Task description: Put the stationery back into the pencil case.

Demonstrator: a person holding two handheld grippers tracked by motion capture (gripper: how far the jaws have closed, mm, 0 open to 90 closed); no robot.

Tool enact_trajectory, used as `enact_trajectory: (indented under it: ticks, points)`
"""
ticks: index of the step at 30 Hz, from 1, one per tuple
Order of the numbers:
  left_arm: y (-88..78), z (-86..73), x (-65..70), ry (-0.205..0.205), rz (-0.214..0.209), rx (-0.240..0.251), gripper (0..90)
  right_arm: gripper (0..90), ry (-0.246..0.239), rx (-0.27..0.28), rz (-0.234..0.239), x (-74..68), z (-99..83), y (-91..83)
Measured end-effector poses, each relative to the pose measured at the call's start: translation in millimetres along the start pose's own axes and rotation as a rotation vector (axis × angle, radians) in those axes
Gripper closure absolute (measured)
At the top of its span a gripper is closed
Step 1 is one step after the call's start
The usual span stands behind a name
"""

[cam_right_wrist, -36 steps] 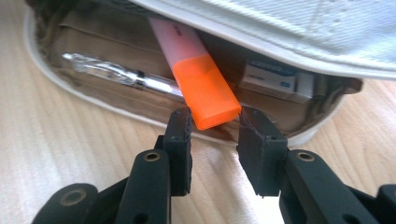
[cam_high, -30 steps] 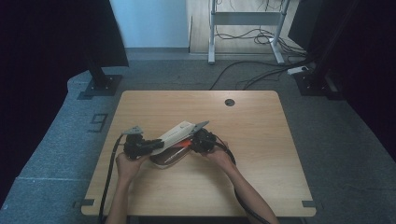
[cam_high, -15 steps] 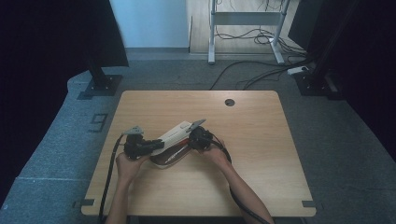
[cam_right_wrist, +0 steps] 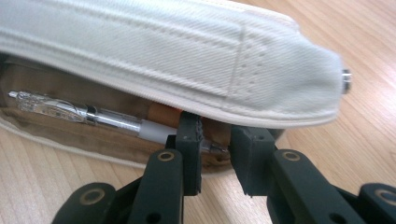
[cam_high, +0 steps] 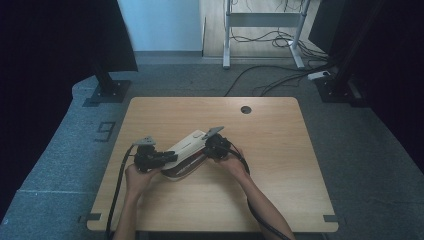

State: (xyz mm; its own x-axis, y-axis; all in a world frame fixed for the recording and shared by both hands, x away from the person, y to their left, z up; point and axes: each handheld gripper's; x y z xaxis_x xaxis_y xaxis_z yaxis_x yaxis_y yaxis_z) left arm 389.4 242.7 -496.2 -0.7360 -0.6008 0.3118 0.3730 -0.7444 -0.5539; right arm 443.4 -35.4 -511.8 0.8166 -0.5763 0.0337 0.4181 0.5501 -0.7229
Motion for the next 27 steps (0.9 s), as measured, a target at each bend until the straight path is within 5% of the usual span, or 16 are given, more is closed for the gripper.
enact_trajectory:
  ticks: [13,18,27]
  points:
    - [-3.8,2.6,3.8,0.040,0.053,0.046,49.7,69.1,0.007,0.037,-0.014,5.2,-8.9,-11.8]
    - [-14.8,2.7,2.2,0.066,0.127,0.062,41.1,68.0,0.003,0.039,-0.015,5.3,-10.1,-13.5]
    - [-8.0,-4.1,-3.1,0.067,0.165,0.034,32.9,65.7,0.004,0.046,-0.022,4.1,-11.9,-18.2]
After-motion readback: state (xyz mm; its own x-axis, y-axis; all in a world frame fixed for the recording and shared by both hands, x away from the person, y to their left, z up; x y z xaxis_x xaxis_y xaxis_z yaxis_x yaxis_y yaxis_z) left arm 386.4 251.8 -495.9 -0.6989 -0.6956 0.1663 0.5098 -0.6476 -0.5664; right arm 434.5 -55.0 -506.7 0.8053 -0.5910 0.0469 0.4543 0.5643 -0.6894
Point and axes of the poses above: each handheld gripper's, and its own axes: y roughly forward along the jaws, z roughly out of its top, x roughly to its right, and after that the axes turned 1 degree about z, right-handed
